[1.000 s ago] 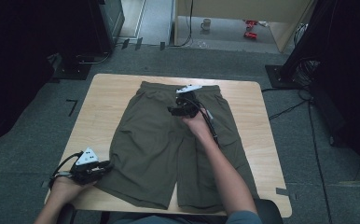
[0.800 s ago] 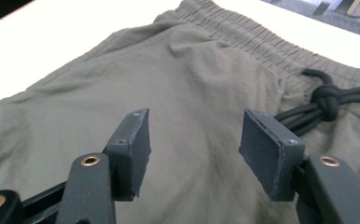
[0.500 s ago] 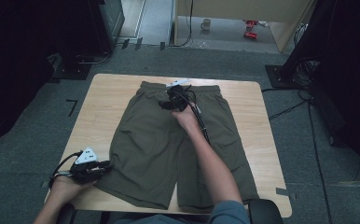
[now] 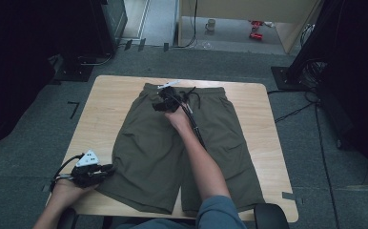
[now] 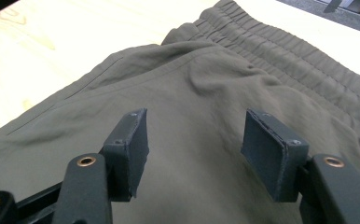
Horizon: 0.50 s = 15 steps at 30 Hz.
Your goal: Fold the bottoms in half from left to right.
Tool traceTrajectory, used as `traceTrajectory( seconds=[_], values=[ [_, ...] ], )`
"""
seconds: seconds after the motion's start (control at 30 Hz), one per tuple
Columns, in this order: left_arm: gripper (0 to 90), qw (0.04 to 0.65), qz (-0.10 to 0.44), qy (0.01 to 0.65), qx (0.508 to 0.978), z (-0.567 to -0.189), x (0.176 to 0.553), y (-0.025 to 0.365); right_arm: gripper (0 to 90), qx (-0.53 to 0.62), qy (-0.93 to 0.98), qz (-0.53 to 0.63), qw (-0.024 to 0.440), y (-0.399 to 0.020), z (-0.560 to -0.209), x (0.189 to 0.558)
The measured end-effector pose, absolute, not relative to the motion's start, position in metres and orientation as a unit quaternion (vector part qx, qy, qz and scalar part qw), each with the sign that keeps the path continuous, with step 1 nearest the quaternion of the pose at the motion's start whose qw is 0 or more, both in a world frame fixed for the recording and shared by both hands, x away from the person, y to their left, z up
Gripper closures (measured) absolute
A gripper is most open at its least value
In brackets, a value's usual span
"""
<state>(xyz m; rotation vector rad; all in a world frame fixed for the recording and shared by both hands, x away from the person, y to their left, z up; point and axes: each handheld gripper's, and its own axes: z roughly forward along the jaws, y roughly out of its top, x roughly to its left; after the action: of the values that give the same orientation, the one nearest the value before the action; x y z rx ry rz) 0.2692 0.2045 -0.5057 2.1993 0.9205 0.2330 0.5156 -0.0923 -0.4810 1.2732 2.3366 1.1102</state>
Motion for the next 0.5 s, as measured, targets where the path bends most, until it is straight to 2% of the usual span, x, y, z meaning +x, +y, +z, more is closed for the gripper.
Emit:
traceTrajectory(
  seconds=[0.23,0.5],
  values=[
    [74.3,0.367,0.090,0.355,0.855,-0.506,0.270,0.204,40.1,0.437,0.798,0.394,0.128,-0.070,-0.490,0.529],
    [74.4,0.368,0.089,0.352,0.856,-0.506,0.269,0.204,33.8,0.440,0.800,0.386,0.133,-0.039,-0.501,0.540]
  ],
)
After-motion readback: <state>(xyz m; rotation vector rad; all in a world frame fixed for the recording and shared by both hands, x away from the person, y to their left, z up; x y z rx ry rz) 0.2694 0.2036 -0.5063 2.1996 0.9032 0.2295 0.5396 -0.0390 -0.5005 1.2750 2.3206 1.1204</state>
